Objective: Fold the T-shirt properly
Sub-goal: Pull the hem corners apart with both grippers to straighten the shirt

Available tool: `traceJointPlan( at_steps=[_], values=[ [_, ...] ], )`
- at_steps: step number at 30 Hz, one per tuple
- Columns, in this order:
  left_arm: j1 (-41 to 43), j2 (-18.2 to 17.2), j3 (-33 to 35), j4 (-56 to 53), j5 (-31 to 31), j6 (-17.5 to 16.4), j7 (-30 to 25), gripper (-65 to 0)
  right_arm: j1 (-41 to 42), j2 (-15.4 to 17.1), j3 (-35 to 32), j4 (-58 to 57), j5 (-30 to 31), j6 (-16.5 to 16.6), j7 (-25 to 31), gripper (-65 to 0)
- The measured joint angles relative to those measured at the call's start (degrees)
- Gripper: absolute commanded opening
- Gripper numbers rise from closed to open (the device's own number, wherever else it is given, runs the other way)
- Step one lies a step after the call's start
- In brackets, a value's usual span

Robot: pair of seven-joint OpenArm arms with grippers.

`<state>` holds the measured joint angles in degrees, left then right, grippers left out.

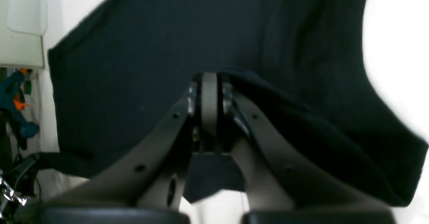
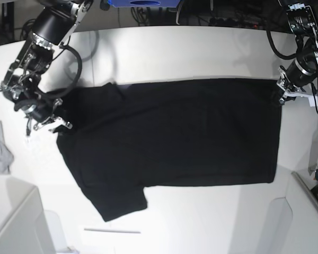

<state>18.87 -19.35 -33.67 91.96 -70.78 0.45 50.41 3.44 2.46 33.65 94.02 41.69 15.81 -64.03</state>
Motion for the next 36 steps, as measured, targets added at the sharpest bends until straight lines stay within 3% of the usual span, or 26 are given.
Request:
traceJointPlan(
  at_steps=[7,9,23,28,36],
  values=[
    [-3.5,0.1,0.0,-0.1,-0.3,3.5,0.2,-65.0,2.5,0.9,0.1,-2.4,-0.6,0.0,0.0,-65.0],
    [-4.1,0.1,0.0,-0.1,-0.2,4.3,0.2,-65.0,3.0,0.8,0.1,-3.5,-3.3,0.0,0.7,-65.0],
    [-7.1,0.2,0.0,-3.5,-0.2,4.7,0.2,-65.0,3.7,1.0,0.0,-8.3,-4.6,0.0,3.9,-65.0],
    [-7.0,0.2,0.0,-5.3,0.0,4.9,0.1,-65.0,4.3,1.0,-6.5,-8.3,-4.6,0.0,4.3,-65.0],
    [-9.2,0.3,0.3,-5.5,0.0,4.9,0.0,-65.0,4.3,1.4,-6.2,-11.7,-5.1,0.0,7.3,-65.0]
  ],
)
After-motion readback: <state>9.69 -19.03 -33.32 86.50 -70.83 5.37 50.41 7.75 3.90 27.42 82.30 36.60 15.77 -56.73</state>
